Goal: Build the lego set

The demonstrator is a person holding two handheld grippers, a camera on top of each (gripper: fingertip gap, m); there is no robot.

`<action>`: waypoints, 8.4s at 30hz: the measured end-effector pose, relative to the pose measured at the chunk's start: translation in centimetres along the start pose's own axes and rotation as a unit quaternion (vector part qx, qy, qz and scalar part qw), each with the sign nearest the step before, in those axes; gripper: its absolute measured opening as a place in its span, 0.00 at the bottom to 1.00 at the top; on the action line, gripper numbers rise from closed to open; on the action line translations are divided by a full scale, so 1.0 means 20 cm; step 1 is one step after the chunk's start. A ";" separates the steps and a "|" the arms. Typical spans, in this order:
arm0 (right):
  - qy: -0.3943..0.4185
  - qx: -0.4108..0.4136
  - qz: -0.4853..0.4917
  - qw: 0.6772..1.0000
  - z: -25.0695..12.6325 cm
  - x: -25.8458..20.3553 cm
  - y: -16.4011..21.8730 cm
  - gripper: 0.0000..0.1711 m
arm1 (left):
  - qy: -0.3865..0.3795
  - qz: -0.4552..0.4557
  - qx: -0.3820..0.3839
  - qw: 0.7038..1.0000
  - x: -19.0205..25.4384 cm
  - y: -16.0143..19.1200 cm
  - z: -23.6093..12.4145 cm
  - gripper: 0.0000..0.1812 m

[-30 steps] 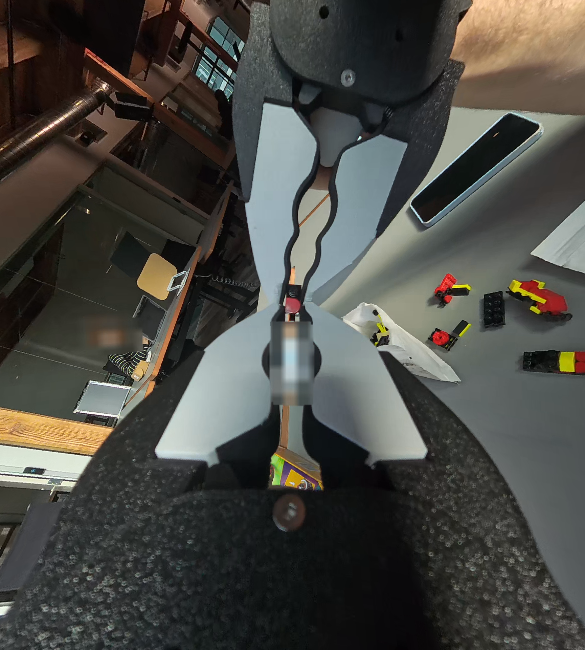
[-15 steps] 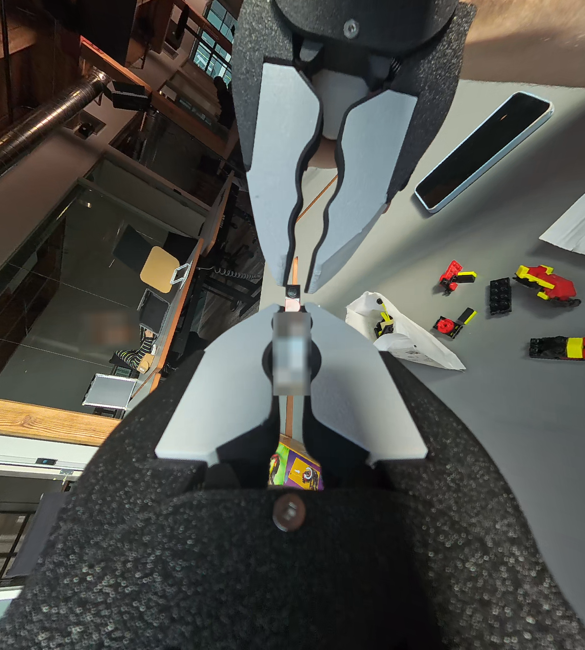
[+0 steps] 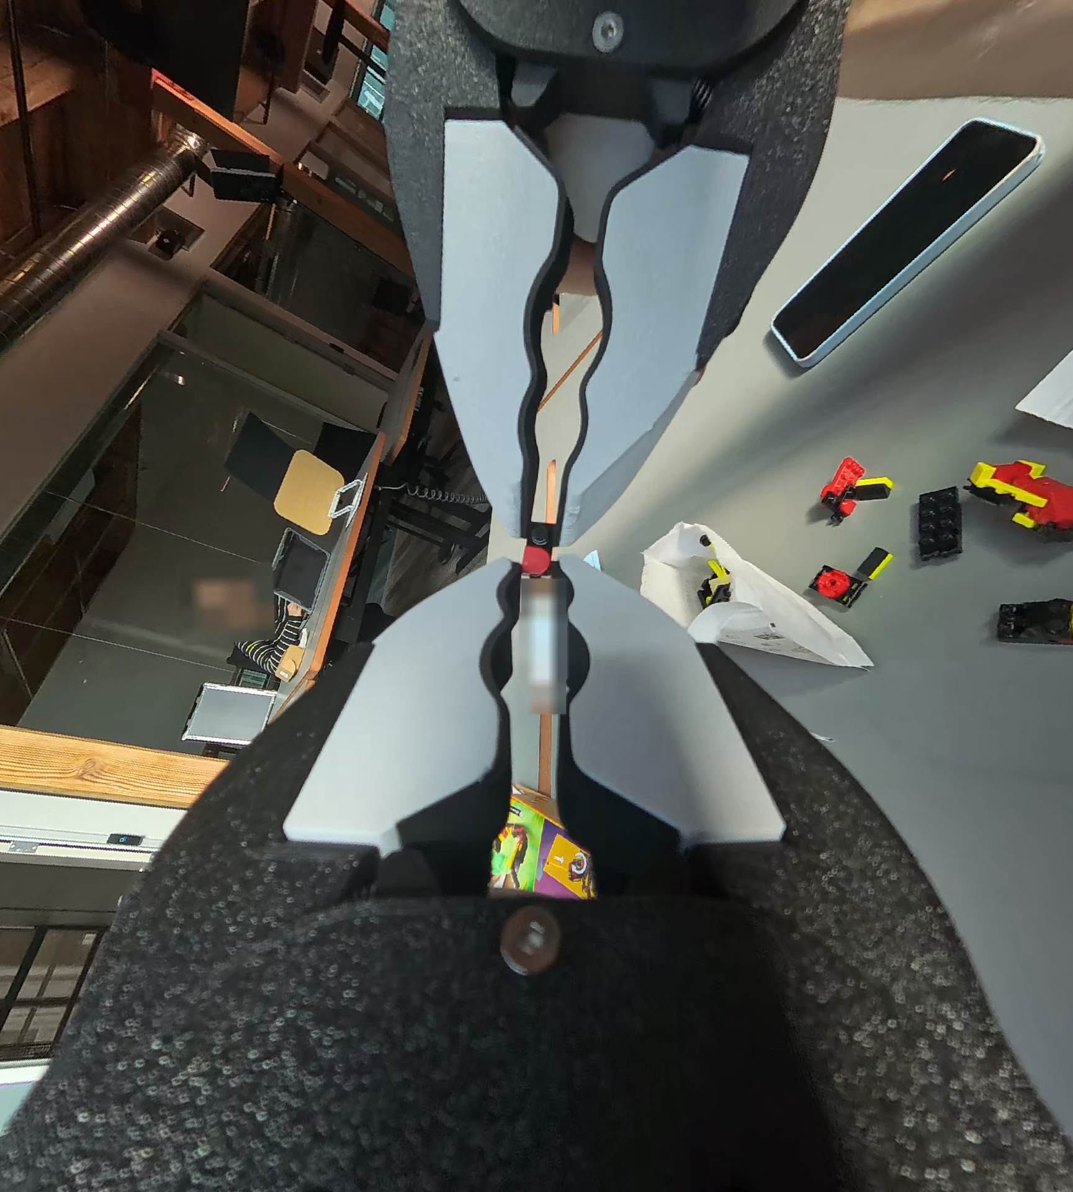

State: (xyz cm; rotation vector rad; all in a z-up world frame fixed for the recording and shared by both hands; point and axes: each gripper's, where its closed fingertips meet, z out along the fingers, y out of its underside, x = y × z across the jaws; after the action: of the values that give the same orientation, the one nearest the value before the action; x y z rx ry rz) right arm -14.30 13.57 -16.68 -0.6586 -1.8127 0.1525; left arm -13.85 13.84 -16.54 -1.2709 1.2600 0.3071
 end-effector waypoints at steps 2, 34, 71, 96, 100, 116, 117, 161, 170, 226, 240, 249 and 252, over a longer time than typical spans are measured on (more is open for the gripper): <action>0.004 -0.004 -0.004 1.000 0.00 0.00 0.00 0.05 | -0.002 0.001 0.003 1.000 0.00 0.00 0.00 0.05; 0.024 -0.085 -0.050 0.995 0.06 0.00 0.10 0.04 | -0.033 0.034 -0.030 0.998 0.00 0.04 0.06 0.03; 0.058 -0.046 0.005 0.997 0.01 0.09 0.04 0.04 | -0.092 -0.093 0.077 0.988 -0.10 -0.07 0.07 0.04; -0.085 0.202 0.351 0.910 -0.04 0.18 -0.11 0.04 | -0.099 -0.110 0.115 0.982 -0.22 -0.13 -0.12 0.00; -0.034 0.176 0.335 0.925 -0.02 0.20 -0.11 0.04 | -0.131 -0.083 0.104 0.983 -0.23 -0.15 -0.12 0.00; 0.332 0.128 0.100 0.929 -0.08 0.37 -0.21 0.04 | -0.219 -0.345 0.228 0.884 -0.37 -0.26 -0.19 0.00; 0.343 0.127 0.099 0.925 -0.09 0.38 -0.21 0.04 | -0.216 -0.351 0.231 0.881 -0.36 -0.28 -0.18 0.00; 0.355 0.078 0.075 0.929 0.02 0.36 -0.13 0.04 | -0.195 -0.499 0.249 0.807 -0.33 -0.10 -0.14 0.00; 0.353 0.081 0.060 0.930 0.02 0.35 -0.16 0.04 | -0.185 -0.503 0.257 0.804 -0.32 -0.12 -0.12 0.00; 0.268 0.039 -0.132 0.954 -0.09 0.24 -0.23 0.04 | -0.215 0.087 -0.019 0.973 -0.25 -0.17 -0.18 0.04; 0.398 -0.004 -0.106 0.911 -0.11 0.38 -0.18 0.04 | -0.203 -0.339 0.177 0.901 -0.32 -0.15 -0.14 0.00; 0.212 0.005 0.034 0.977 -0.04 0.27 -0.16 0.04 | -0.272 0.044 0.049 0.960 -0.30 -0.18 -0.16 0.05; 0.137 -0.002 0.082 0.987 -0.03 0.22 -0.12 0.04 | -0.239 0.123 0.001 0.963 -0.24 -0.15 -0.12 0.05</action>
State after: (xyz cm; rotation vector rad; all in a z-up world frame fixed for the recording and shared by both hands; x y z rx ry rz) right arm -15.52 13.63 -11.73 -0.7921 -1.4948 0.1603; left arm -14.70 12.90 -10.45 -0.9580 0.9948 0.7453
